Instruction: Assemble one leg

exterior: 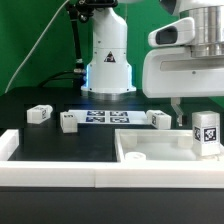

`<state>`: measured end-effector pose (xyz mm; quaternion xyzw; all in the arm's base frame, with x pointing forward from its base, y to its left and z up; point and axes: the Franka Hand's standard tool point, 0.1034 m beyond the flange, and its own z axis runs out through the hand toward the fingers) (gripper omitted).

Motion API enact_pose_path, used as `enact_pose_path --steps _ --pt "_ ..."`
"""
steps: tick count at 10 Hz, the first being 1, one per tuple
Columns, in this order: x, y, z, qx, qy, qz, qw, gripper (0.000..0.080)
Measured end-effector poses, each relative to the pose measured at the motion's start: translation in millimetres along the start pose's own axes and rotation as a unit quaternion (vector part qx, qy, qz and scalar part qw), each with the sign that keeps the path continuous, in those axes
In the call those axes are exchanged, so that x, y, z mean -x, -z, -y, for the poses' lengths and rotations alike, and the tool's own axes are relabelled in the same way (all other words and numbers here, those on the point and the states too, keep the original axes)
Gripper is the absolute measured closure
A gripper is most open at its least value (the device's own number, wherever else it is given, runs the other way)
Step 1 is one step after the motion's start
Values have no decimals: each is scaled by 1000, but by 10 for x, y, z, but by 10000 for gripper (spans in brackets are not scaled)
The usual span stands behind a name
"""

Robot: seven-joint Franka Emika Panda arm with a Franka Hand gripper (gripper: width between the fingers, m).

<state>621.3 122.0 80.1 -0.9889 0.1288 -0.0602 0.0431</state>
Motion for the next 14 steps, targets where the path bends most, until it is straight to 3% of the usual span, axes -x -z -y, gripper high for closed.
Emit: enact_pose_path --steps 3,6,7,8,9,10,14 --pt "-36 1 -88 4 143 -1 990 151" --pt "-47 2 -110 5 156 -1 988 174" --pt "-47 2 -110 5 154 -1 988 342" --pt "-46 2 -109 5 142 -1 990 342" --pt "-45 1 -112 5 142 0 990 510" --pt "-45 1 -112 5 139 0 990 509" --pt "-30 -22 -106 -8 -115 5 993 509"
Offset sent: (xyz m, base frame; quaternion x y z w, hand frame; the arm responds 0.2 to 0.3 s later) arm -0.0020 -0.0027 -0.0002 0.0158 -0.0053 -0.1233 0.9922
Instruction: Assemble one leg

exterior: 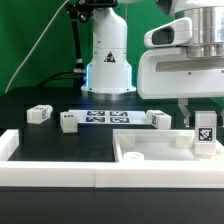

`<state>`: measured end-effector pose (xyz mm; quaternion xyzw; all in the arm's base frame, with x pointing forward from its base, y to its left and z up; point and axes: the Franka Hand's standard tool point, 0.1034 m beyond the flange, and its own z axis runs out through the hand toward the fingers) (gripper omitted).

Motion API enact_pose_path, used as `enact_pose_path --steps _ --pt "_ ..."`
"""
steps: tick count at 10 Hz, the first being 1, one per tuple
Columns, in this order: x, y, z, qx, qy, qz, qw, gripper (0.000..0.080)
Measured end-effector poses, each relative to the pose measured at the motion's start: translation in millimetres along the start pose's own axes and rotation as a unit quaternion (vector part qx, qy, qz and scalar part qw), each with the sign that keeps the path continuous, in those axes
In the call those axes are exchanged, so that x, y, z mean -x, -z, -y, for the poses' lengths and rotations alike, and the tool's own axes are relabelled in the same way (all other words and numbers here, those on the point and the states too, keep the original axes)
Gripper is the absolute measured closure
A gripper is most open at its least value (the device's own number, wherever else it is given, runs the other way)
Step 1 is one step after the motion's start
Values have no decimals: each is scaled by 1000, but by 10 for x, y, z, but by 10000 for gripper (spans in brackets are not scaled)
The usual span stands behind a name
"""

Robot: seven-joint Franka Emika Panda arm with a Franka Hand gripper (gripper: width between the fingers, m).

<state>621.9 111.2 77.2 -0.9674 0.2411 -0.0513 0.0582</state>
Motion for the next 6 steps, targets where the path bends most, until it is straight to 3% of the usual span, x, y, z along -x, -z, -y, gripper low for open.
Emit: enact_pose_path --steps 2,6 --pt "0 -4 -1 -2 -108 1 994 508" --pt "12 -11 -3 2 -322 -2 947 508"
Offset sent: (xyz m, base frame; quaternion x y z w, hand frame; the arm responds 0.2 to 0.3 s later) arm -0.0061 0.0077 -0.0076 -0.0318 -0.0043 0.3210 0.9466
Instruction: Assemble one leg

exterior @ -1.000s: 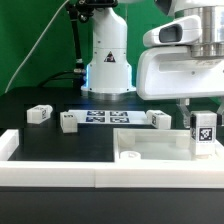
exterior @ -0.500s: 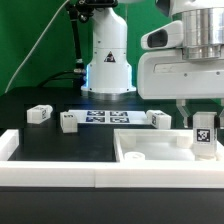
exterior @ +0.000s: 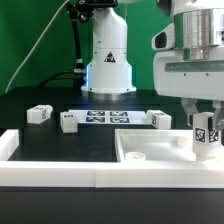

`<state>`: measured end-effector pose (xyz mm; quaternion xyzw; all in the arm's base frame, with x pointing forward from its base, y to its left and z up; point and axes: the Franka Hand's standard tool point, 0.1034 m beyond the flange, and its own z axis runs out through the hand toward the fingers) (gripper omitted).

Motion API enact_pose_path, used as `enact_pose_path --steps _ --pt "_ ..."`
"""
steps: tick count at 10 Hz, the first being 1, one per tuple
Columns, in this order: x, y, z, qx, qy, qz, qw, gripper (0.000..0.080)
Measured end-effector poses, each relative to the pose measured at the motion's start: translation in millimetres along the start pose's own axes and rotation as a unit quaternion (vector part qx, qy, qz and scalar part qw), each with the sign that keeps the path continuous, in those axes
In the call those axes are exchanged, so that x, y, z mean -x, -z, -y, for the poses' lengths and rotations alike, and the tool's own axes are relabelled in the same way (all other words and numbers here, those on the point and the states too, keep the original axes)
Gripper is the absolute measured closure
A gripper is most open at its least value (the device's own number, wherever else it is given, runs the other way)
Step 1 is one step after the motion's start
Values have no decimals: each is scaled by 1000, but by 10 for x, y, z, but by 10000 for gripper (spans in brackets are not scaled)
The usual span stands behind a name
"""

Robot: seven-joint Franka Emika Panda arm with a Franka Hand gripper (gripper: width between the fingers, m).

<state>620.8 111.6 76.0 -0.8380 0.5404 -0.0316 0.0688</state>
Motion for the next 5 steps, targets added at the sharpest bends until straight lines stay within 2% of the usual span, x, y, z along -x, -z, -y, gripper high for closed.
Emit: enact_pose_path --steps 5 --pt "0 -1 -8 -2 -132 10 991 508"
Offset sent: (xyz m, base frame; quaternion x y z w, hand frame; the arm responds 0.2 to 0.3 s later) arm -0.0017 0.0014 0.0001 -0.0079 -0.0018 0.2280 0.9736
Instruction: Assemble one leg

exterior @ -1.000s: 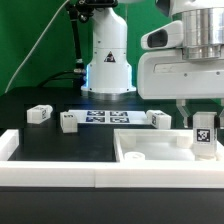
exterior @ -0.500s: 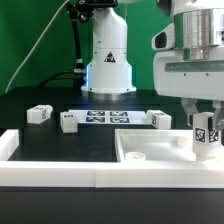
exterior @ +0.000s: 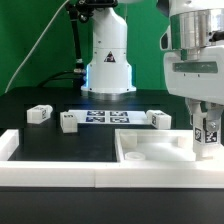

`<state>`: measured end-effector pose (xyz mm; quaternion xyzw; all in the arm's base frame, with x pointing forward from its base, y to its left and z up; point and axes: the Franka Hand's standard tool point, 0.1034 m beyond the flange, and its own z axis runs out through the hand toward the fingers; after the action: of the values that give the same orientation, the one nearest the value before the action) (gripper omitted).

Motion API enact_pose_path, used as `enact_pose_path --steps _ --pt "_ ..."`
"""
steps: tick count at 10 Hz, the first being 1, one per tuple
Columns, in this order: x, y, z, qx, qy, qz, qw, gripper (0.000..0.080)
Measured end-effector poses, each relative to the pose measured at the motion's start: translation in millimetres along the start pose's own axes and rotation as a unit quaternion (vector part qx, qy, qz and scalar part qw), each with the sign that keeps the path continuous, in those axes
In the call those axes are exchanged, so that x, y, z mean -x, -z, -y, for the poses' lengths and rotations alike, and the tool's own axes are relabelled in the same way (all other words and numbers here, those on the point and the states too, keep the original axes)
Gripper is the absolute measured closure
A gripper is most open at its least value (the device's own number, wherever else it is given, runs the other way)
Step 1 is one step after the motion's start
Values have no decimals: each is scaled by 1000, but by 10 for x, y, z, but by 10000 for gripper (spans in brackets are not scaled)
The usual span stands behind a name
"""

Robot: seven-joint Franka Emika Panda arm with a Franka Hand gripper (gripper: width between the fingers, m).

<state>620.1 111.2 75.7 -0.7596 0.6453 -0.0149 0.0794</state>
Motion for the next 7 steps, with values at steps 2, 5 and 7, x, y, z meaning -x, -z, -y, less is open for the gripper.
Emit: enact_pose_path --steps 2,5,7 --pt "8 0 0 1 7 0 1000 508" --pt "16 10 19 -1 103 0 995 165" --pt "5 13 23 -1 192 -2 981 154"
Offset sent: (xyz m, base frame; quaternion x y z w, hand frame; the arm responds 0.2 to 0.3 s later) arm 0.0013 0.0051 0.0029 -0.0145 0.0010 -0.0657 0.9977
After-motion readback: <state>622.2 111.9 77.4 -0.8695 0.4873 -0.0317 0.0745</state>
